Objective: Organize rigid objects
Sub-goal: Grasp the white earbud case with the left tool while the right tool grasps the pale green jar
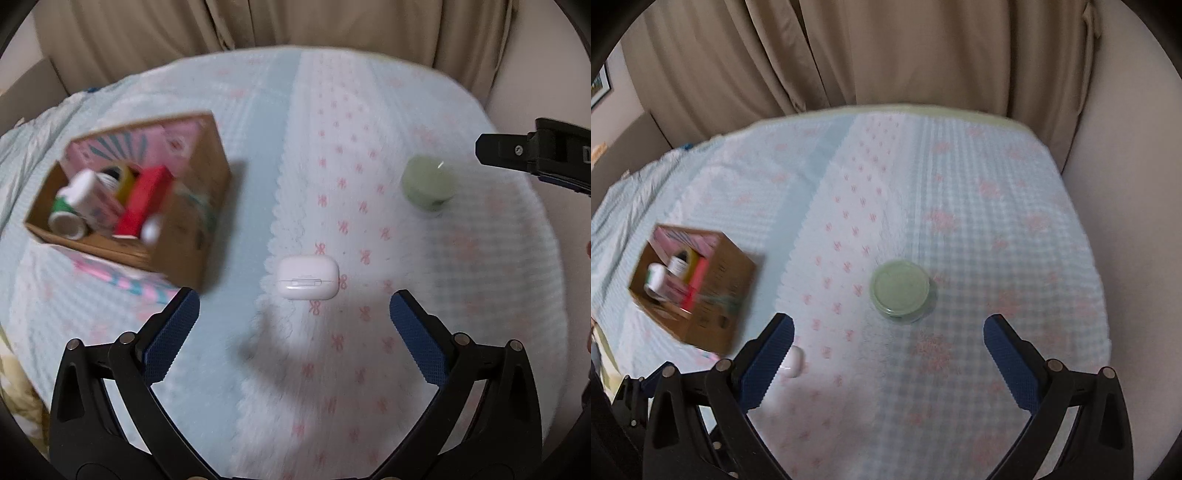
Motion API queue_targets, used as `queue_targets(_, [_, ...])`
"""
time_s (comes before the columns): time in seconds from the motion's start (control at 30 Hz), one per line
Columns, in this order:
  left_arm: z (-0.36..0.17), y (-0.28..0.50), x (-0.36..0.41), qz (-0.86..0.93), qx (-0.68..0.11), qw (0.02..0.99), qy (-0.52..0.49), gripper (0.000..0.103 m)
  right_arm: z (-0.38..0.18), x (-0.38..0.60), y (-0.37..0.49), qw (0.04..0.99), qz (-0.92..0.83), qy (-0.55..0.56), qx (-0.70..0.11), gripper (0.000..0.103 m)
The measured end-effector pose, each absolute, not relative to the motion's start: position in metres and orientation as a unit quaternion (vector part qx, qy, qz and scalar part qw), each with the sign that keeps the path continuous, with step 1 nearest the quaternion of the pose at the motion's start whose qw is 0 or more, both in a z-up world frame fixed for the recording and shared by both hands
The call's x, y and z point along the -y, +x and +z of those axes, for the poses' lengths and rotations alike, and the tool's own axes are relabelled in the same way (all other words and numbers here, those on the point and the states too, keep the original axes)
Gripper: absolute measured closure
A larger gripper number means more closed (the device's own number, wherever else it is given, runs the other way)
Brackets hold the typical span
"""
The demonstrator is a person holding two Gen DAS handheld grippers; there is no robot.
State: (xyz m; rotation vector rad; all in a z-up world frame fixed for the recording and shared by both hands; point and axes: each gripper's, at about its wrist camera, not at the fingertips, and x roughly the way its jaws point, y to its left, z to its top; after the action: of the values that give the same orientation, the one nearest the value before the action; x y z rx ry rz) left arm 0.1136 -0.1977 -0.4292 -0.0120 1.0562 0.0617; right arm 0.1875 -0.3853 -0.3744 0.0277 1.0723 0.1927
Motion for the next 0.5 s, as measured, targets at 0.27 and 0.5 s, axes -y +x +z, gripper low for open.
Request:
queue_targets(0.27, [-0.509, 0.146, 0.205, 0.041, -0.540, 0.841, 0.008, 0.019, -0.461, 0.383, 0.216, 0.836, 0.105, -0.015, -0.538, 0.009])
queue_targets(0.5, [-0.515, 0.154, 0.209, 0.039, -0.524, 0.851, -0.005, 0.021, -0.494, 0.380, 0.229, 0.842, 0.110, -0.016, -0.528, 0.011])
